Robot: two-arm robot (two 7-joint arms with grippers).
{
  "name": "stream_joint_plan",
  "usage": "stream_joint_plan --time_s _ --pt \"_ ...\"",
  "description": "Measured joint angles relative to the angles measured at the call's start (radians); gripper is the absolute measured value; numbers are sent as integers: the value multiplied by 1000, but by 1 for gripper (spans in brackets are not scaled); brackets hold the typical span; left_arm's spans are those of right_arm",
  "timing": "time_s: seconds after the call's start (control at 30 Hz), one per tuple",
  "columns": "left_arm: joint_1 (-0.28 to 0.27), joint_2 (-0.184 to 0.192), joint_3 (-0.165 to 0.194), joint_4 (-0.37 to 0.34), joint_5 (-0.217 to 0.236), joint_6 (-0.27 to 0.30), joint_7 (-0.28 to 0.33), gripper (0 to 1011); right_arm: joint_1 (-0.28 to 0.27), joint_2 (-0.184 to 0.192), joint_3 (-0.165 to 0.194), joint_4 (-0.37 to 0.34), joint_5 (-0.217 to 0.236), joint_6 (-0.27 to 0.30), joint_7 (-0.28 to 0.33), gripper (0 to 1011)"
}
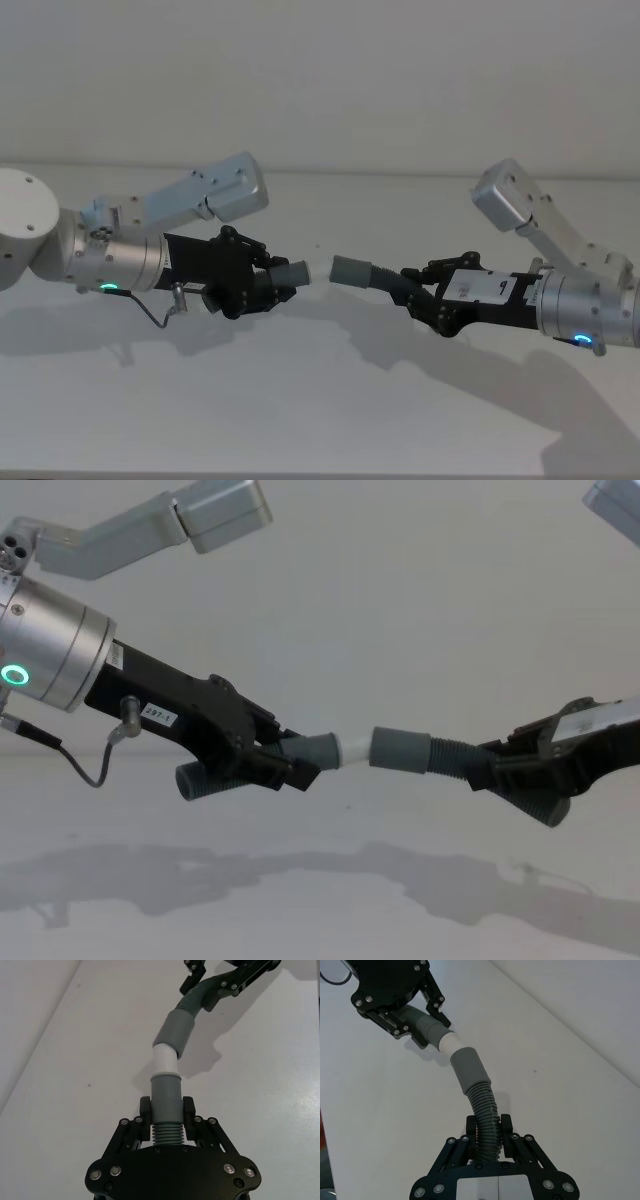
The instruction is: Use both hands to pick up one end of the pipe from the table, align the ends, and insert them.
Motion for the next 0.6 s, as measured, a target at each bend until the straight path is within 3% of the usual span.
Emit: stream_joint_plan --time_s 0.6 --pt "-22 -12 34 23 -10 -9 -29 365 25 3 -13 20 19 -14 12 283"
